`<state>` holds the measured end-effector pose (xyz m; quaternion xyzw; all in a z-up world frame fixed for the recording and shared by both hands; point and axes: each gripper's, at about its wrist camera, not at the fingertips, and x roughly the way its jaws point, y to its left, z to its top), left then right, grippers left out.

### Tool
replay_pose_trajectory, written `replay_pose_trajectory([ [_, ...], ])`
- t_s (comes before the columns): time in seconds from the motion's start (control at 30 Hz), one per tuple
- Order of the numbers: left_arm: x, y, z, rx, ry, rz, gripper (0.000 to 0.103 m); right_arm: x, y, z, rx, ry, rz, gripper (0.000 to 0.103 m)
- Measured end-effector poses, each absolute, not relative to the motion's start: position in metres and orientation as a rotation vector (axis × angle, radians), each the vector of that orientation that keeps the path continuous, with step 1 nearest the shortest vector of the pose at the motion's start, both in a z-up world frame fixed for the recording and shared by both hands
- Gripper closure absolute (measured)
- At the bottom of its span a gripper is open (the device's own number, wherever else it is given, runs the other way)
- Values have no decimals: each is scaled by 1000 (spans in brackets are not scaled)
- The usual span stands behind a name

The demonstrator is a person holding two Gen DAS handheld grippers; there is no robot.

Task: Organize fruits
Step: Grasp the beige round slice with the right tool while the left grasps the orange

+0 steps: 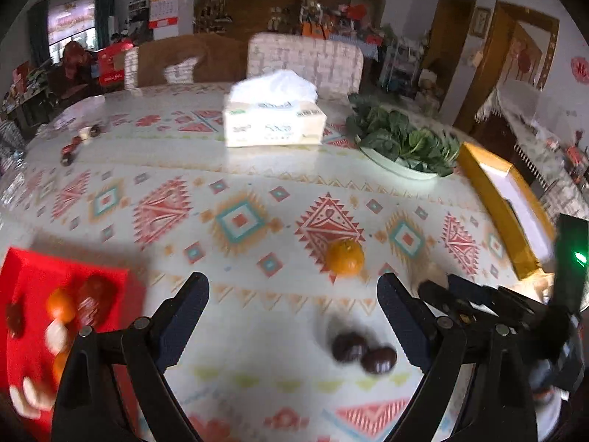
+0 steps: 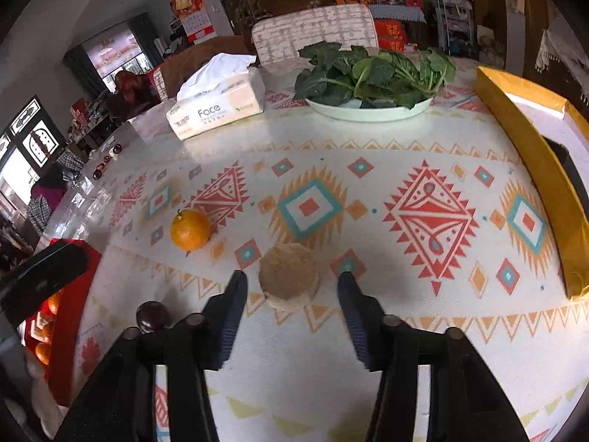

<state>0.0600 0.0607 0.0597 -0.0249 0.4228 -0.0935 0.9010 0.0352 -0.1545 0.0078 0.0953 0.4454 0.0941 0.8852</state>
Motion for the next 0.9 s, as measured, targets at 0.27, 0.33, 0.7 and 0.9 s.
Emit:
replay_pose_trajectory([
  [0.27, 89, 24, 36, 47, 907, -224, 11, 31, -155, 10, 144, 901, 164, 69],
  [0.33, 94, 20, 30, 58, 920, -226, 12, 31, -161, 12, 166, 898, 168, 69],
  [0.7, 91, 17, 21, 66, 942, -232, 71, 29, -167, 13, 192, 895, 180, 69],
  [0.9, 62, 42, 47, 11, 878, -211, 71, 24, -169, 17, 201, 873, 180, 69],
])
